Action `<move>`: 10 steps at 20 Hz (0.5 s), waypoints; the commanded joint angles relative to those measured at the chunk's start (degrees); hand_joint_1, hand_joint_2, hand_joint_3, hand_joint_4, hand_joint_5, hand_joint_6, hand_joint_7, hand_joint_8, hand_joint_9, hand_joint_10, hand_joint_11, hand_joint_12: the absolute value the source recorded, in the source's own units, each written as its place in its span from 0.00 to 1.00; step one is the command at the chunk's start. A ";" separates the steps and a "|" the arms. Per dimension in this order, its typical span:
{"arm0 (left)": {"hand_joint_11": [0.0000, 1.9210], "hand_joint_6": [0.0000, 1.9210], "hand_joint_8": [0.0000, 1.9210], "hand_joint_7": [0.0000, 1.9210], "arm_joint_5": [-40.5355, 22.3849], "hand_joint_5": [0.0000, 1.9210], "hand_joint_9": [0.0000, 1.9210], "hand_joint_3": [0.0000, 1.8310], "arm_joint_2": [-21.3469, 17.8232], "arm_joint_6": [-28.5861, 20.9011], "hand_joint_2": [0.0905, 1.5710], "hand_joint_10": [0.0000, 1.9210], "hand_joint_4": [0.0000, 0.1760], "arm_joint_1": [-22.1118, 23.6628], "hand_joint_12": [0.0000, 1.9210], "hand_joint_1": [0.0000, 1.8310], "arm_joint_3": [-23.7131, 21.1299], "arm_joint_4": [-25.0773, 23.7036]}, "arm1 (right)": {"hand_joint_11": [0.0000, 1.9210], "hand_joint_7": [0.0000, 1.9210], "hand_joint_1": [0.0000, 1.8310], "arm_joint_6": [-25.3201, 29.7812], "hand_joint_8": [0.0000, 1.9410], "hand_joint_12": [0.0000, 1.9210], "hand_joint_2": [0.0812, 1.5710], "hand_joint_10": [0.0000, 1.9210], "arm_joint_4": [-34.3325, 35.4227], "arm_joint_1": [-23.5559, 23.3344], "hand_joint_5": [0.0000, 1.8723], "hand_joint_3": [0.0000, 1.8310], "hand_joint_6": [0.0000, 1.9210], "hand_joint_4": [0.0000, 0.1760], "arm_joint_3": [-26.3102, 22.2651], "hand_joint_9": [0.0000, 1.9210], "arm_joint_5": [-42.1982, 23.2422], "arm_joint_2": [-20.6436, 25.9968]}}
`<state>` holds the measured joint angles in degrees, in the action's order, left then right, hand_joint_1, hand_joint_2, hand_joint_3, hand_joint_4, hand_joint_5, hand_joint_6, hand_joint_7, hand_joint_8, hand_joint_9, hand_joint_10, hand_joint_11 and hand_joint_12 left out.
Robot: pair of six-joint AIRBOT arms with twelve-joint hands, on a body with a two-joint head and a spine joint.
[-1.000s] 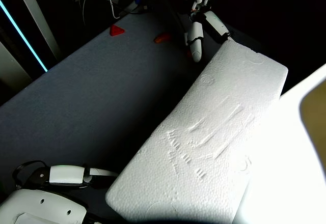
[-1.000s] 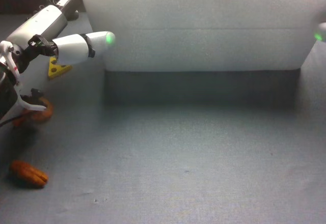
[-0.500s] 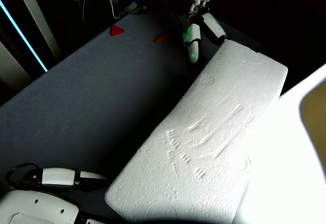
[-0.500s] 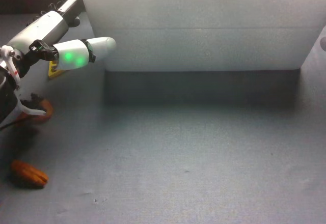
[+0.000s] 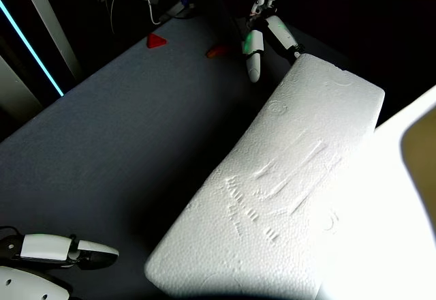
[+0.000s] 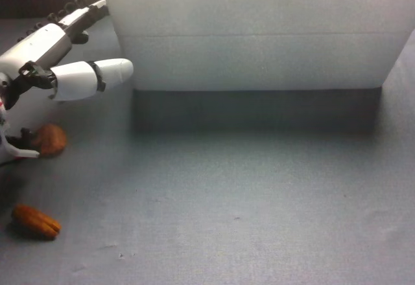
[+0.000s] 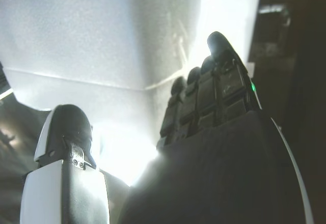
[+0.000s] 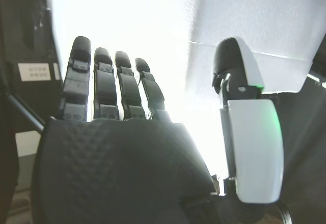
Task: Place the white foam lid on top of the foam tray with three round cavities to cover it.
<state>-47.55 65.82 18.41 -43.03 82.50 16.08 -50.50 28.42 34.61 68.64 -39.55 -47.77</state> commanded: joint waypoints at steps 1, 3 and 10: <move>0.00 0.00 0.00 0.00 -8.88 0.02 0.00 0.00 -1.12 0.34 0.70 0.00 0.00 0.15 0.29 0.26 -0.33 0.43 | 0.00 0.00 0.32 -0.15 0.00 0.00 0.73 0.00 -0.14 0.17 0.00 0.00 0.00 0.00 -0.26 0.00 -8.11 1.63; 0.00 0.00 0.00 0.00 -10.31 0.02 0.00 0.00 -2.37 0.61 0.69 0.00 0.00 -0.51 0.29 0.26 -1.41 0.36 | 0.00 0.00 0.32 -0.25 0.00 0.00 0.73 0.00 -0.41 1.41 0.00 0.00 0.00 0.00 -1.89 0.00 -9.45 2.99; 0.00 0.01 0.00 0.00 -17.81 0.04 0.00 0.00 -8.93 1.83 0.69 0.00 0.00 -6.48 0.03 0.28 -8.63 -0.97 | 0.00 0.00 0.22 -0.26 0.00 0.33 0.76 0.01 -4.71 8.18 0.00 0.00 0.00 0.00 -10.02 0.01 -17.85 7.60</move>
<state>-56.75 57.41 20.53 -50.04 73.19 14.35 -50.98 22.96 43.62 57.69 -49.52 -40.93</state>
